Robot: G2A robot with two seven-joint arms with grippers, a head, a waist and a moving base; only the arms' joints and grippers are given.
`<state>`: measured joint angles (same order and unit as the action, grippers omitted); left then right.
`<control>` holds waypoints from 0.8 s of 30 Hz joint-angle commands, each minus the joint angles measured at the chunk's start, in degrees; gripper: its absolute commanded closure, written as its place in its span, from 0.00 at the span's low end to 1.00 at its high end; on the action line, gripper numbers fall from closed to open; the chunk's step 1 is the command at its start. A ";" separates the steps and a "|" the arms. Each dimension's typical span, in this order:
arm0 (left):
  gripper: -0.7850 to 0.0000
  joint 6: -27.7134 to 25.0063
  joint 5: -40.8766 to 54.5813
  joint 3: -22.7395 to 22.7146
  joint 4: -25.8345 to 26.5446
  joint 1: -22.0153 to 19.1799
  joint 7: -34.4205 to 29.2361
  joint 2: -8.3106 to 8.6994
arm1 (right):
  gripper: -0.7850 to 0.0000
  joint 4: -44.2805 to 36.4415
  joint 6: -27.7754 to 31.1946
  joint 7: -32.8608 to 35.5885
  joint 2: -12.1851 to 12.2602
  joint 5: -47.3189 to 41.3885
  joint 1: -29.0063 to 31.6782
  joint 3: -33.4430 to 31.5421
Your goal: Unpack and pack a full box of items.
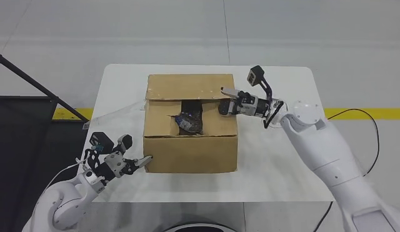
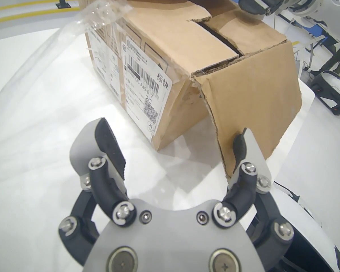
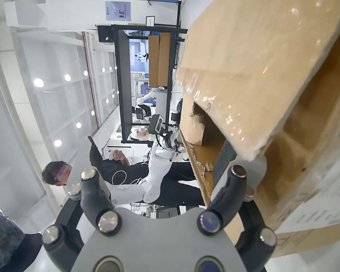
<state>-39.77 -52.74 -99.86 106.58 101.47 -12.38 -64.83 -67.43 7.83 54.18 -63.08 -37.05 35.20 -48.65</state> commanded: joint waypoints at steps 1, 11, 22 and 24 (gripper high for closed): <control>0.00 0.00 0.00 0.00 0.00 0.00 0.00 0.00 | 0.00 0.81 0.35 -0.25 -0.46 0.03 -0.92 0.33; 0.00 0.00 0.00 0.00 0.00 0.00 0.00 0.00 | 0.00 5.50 3.48 -5.98 -2.58 4.08 -6.04 0.84; 0.00 0.00 0.00 0.00 0.00 0.00 0.00 0.00 | 0.00 14.00 7.01 -17.90 -6.16 11.68 -12.58 3.64; 0.00 0.00 0.00 0.00 0.00 0.00 0.00 0.00 | 0.00 16.18 6.09 -19.64 -7.12 13.07 -14.14 4.78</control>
<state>-39.77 -52.74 -99.86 106.58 101.47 -12.38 -64.83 -52.32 14.31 35.29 -69.79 -24.53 21.75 -44.37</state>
